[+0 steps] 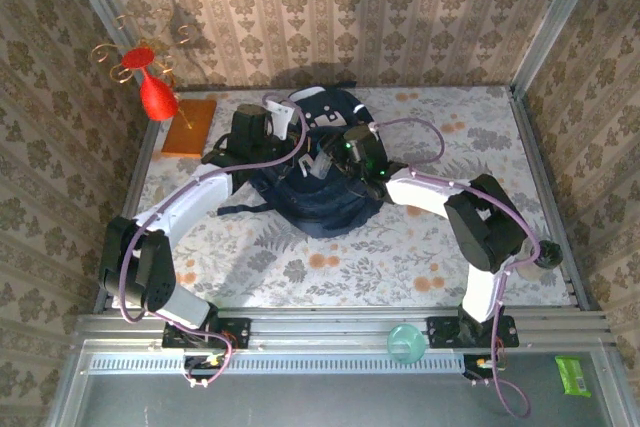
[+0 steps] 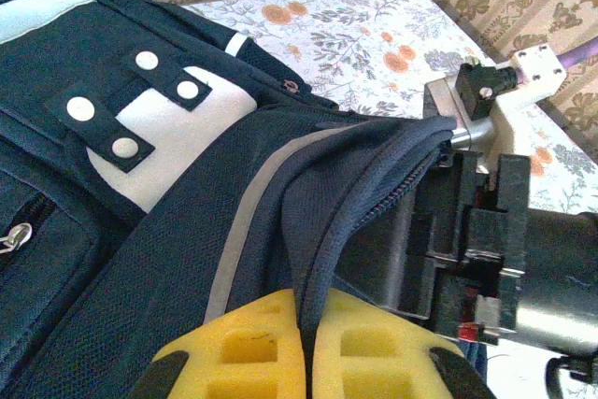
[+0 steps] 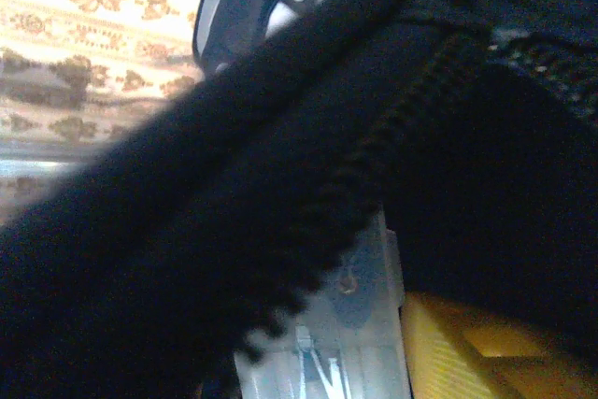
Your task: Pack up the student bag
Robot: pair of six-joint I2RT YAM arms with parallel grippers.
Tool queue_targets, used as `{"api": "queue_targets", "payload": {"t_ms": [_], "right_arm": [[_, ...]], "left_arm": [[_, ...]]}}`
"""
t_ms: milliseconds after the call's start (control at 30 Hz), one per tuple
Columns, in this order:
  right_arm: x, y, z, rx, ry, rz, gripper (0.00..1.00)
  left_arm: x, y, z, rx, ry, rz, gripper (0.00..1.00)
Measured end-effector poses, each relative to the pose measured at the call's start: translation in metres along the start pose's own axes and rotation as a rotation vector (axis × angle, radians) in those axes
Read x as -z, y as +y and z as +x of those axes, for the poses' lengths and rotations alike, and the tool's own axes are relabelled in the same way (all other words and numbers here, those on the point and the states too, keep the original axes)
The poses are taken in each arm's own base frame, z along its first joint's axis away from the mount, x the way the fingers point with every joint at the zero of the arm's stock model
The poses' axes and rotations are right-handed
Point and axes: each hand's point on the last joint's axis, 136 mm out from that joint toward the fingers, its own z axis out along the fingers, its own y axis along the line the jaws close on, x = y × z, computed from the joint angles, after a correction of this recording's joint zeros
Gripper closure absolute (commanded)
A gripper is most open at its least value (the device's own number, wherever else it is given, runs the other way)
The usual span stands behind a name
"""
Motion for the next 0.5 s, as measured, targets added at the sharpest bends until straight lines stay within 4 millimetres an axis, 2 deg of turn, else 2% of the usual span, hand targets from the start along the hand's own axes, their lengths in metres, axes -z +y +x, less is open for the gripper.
{"api": "queue_targets", "payload": {"t_ms": [300,500], "right_arm": [[0.0,0.006,-0.004,-0.027,-0.06,0.004,0.26],[0.022,-0.002,-0.002,0.003,-0.046,0.002,0.24]], "left_arm": [[0.0,0.0,-0.002,-0.004,-0.01,0.003,1.0],[0.0,-0.003,-0.001,-0.002,-0.006,0.018,1.0]]}}
